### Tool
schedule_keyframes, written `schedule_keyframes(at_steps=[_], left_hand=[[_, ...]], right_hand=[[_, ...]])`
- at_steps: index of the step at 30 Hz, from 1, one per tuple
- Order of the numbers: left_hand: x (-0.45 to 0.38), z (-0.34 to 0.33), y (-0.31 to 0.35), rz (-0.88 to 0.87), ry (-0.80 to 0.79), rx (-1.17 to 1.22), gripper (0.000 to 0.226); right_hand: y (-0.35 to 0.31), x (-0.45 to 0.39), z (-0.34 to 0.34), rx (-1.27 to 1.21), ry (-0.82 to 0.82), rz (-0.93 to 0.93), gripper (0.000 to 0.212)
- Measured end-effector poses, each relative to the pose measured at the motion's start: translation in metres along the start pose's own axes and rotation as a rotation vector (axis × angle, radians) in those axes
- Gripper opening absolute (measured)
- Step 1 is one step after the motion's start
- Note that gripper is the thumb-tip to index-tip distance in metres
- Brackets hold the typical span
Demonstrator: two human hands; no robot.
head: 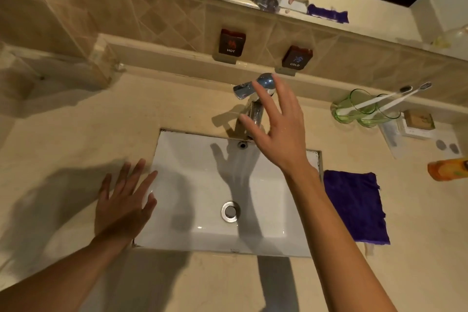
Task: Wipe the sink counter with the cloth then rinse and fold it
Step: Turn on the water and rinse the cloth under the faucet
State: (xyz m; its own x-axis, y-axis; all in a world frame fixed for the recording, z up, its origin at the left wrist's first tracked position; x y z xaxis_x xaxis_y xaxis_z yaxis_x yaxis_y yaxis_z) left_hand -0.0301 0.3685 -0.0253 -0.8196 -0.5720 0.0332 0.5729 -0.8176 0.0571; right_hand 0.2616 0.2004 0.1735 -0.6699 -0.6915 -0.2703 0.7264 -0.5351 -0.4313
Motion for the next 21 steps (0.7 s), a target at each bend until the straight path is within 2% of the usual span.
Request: schedule_keyframes(at_steps=[2,5,10,21], left_hand=[[0.001,0.001,0.0,0.001,0.008,0.006,0.063],[-0.001,0.003,0.0,0.005,0.014,0.008,0.063],[-0.001,0.004,0.0,0.011,0.009,0.014,0.062],[0.0,0.003,0.0,0.012,-0.002,0.013,0.063]], right_hand=[[-0.015,-0.016,-0.012,0.077,-0.036,0.054,0.068],[-0.018,-0.026,-0.027,0.127,-0.058,0.039,0.065],[-0.007,-0.03,-0.034,-0.018,-0.02,-0.035,0.058],[-0.003,-0.032,-0.036,-0.043,0.084,-0.094,0.044]])
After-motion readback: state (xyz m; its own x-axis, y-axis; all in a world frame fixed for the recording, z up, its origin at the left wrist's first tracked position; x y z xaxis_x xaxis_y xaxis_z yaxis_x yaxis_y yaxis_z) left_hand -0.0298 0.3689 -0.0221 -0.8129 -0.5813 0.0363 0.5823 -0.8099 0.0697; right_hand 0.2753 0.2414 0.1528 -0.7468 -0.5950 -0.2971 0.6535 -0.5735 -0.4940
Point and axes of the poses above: each hand's wrist, its own x-axis away from the middle knuckle, its own z-axis out of the back of the hand, y = z × x, the point moved 10 cm from there along -x, towards the middle knuckle
